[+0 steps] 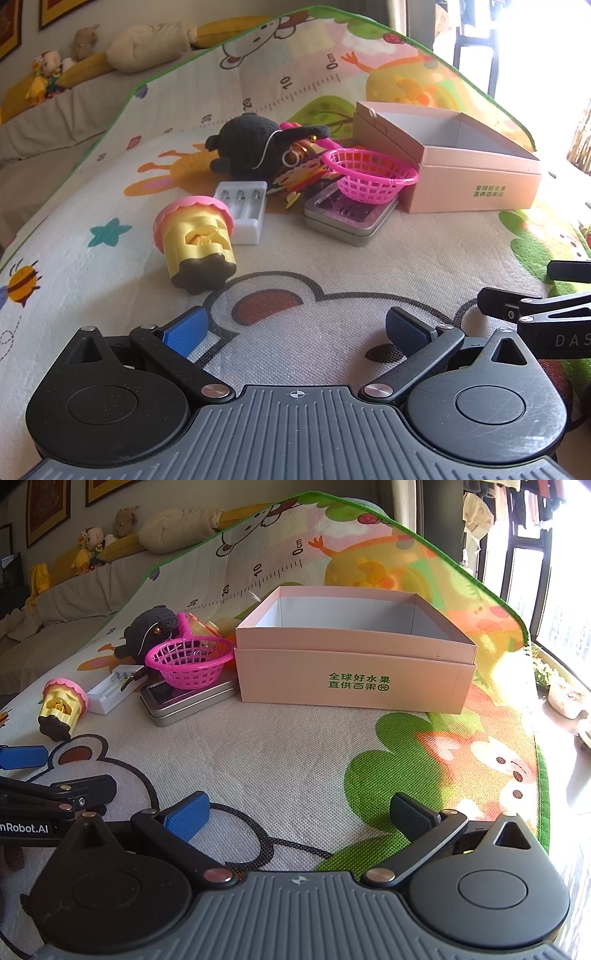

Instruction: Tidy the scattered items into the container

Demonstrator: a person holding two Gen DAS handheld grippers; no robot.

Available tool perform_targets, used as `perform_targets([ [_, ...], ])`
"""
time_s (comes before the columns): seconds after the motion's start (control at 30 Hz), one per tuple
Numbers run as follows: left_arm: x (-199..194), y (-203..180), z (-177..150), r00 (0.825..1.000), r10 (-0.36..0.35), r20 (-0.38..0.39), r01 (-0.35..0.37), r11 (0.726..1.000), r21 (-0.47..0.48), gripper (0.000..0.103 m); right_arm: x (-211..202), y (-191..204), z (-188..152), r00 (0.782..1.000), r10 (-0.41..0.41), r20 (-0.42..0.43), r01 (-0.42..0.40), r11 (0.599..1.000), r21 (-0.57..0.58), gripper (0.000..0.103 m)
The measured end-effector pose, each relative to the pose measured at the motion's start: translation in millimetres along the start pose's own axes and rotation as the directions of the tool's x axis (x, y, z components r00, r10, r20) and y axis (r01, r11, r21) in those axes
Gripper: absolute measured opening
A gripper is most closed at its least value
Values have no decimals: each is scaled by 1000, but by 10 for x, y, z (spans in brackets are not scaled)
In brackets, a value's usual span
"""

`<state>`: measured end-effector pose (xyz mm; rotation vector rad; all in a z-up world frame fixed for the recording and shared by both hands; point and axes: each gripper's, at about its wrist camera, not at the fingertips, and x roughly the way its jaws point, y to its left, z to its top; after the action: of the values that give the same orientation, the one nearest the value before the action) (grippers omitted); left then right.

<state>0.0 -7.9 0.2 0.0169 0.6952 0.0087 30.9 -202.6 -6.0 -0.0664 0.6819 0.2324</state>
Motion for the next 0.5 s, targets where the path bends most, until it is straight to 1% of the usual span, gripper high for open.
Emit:
perform_targets([
  [0.2, 9, 30, 9, 1000, -2, 0, 2, 1000, -4, 103, -3, -6, -3, 1000, 0, 0, 0, 1000, 0, 103],
  [0.5, 16, -39, 19, 1000, -5, 2, 5, 1000, -10, 103, -4, -8, -1, 1000, -2, -1, 2, 1000, -1, 103],
])
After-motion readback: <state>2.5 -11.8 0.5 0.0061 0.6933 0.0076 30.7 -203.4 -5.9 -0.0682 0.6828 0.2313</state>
